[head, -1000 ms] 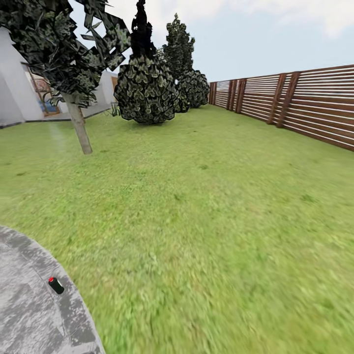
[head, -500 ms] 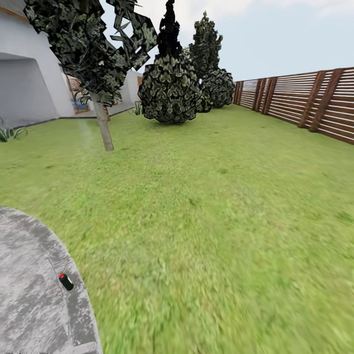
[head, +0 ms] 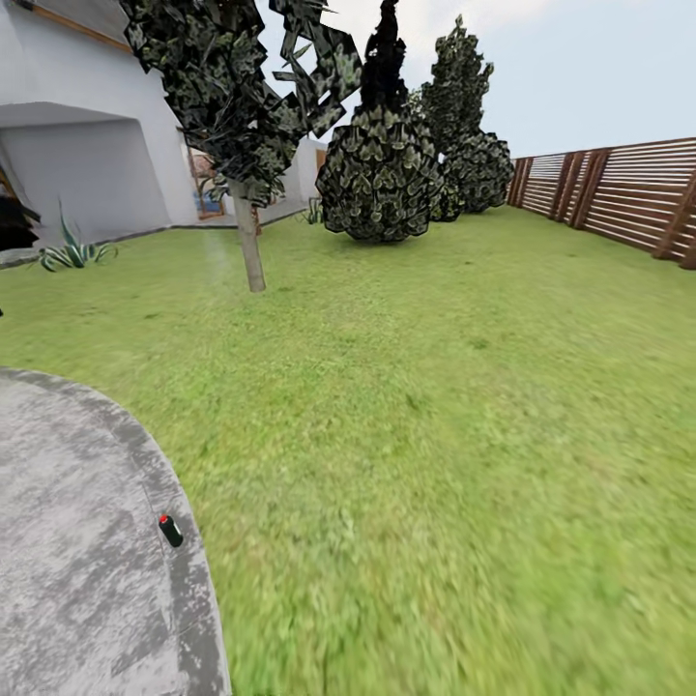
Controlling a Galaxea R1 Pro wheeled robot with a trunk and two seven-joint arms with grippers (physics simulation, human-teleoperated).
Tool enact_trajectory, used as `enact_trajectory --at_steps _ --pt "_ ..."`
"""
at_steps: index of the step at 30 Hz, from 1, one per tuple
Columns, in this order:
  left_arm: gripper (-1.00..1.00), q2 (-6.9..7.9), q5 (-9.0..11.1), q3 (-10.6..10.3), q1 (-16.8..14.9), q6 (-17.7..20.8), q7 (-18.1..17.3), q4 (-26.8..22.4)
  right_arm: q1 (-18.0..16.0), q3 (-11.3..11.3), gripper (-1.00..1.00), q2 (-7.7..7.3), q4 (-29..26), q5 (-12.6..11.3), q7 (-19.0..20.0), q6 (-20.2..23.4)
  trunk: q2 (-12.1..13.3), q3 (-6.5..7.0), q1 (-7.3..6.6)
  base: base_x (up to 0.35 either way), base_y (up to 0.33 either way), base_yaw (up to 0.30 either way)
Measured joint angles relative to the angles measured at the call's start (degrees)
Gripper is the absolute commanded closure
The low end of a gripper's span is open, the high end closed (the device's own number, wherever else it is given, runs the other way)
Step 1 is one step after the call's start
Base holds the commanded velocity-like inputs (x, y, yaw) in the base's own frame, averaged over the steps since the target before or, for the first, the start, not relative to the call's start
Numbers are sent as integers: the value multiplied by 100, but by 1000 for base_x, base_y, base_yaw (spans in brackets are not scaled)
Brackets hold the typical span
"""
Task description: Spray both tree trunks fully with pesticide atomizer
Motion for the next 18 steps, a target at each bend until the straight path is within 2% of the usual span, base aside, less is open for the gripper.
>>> enact_trajectory --at_steps 8,18 --pt "-100 -4 0 0 0 1 -1 1 0 1 -100 0 -1 0 -2 1 0 0 -3 289 -29 251" --pt "-100 -3 0 0 -2 -1 -1 3 2 -3 -100 0 -3 0 -1 1 0 0 -3 337 -102 26"
